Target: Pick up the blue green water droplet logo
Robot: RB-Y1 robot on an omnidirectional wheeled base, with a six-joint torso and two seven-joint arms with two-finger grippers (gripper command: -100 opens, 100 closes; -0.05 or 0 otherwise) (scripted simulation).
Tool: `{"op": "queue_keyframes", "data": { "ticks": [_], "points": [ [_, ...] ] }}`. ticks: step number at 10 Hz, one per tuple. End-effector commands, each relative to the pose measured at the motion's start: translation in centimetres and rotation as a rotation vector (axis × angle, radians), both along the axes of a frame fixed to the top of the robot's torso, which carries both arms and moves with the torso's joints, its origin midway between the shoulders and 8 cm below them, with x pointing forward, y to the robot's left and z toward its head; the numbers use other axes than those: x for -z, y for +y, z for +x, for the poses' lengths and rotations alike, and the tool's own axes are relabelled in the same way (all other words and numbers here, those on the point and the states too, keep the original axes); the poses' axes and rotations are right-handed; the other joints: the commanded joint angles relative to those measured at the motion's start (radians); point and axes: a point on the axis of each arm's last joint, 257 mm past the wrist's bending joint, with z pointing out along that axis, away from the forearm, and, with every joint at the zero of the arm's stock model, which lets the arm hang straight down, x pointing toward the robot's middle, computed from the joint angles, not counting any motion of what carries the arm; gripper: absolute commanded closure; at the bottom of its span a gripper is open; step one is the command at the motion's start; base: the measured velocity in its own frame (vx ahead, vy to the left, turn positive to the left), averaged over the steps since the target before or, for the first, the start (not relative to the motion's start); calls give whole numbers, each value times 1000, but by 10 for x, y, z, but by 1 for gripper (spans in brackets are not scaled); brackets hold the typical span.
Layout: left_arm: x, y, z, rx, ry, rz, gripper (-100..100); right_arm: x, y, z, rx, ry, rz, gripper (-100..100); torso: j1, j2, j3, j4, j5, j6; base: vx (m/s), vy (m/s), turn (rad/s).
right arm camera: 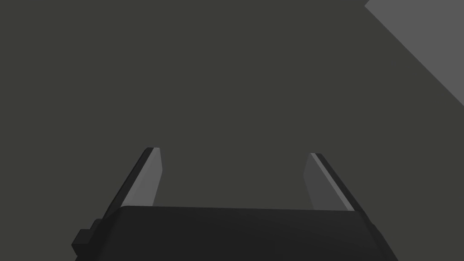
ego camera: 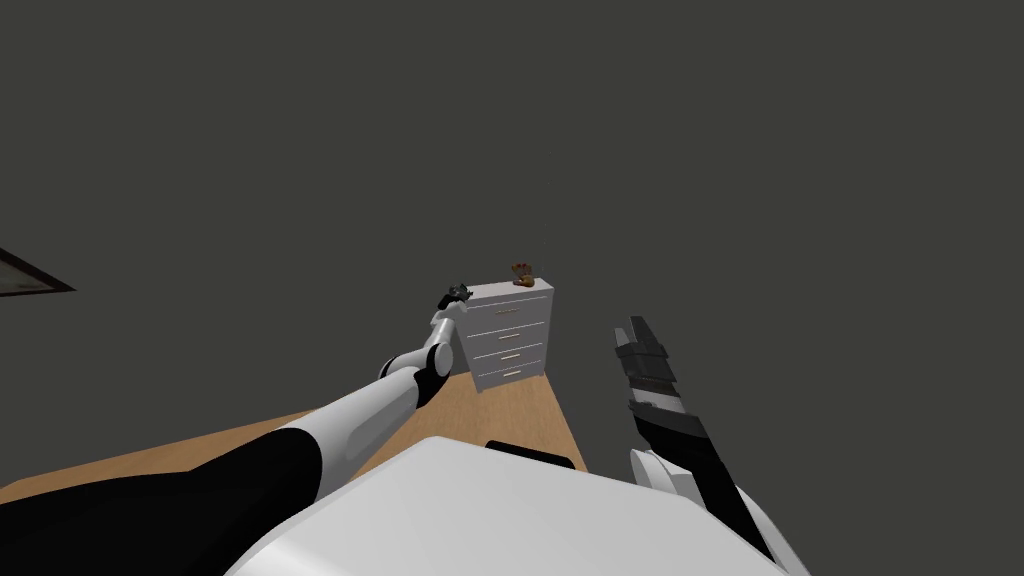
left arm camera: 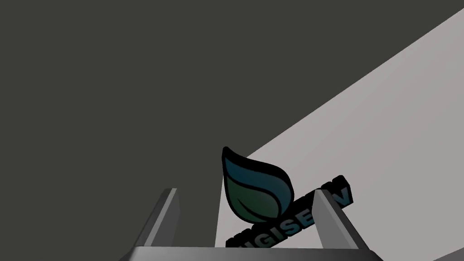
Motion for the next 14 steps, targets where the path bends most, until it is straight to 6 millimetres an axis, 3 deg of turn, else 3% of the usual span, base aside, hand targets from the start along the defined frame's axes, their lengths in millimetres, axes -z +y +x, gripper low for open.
{"op": "queue_keyframes", "data": {
  "ticks": [1, 3, 4, 5, 6, 7, 11, 12, 13, 14],
  "points": [
    [-1, -4, 1, 1, -29, -62, -100, 0, 0, 0, 0, 0, 0, 0, 0, 0, 0, 0, 0, 0, -50, 59, -51],
    [15, -7, -2, -4, -36, -147, -100, 0, 0, 0, 0, 0, 0, 0, 2, -2, -1, 0, 0, 0, 21, 69, -45],
    [10, -7, -1, -2, -35, -121, -100, 0, 0, 0, 0, 0, 0, 0, 2, -5, -3, -1, 1, 0, 30, 37, -18],
    [11, -7, -1, -2, -35, -126, 0, 0, 0, 0, 0, 0, 0, 0, 1, -5, -3, -1, 0, 0, 3, 7, 3],
    [11, -7, -1, -2, -35, -126, -100, 0, 0, 0, 0, 0, 0, 0, -1, -4, -2, -1, 0, 0, 0, 0, 0],
    [11, -7, -1, -2, -35, -126, 100, 0, 0, 0, 0, 0, 0, 0, -2, -3, -2, -1, 0, 0, 0, 0, 0],
    [11, -7, -1, -2, -35, -126, 100, 0, 0, 0, 0, 0, 0, 0, -2, -3, -2, -1, -1, 0, 0, 0, 0],
    [11, -7, -1, -2, -35, -126, 0, 0, 0, 0, 0, 0, 0, 0, -2, -3, -2, -1, -1, 0, 0, 0, 0],
    [-7, -8, 2, -4, -74, -114, -100, 0, 0, 0, 0, 0, 0, 0, -2, -3, -2, -1, -1, 0, -100, -16, 118],
    [-17, -10, 3, -4, -96, -108, -100, 0, 0, 0, 0, 0, 0, 0, -3, 2, 1, 0, -1, -1, -167, -41, 156]
  ]
}}
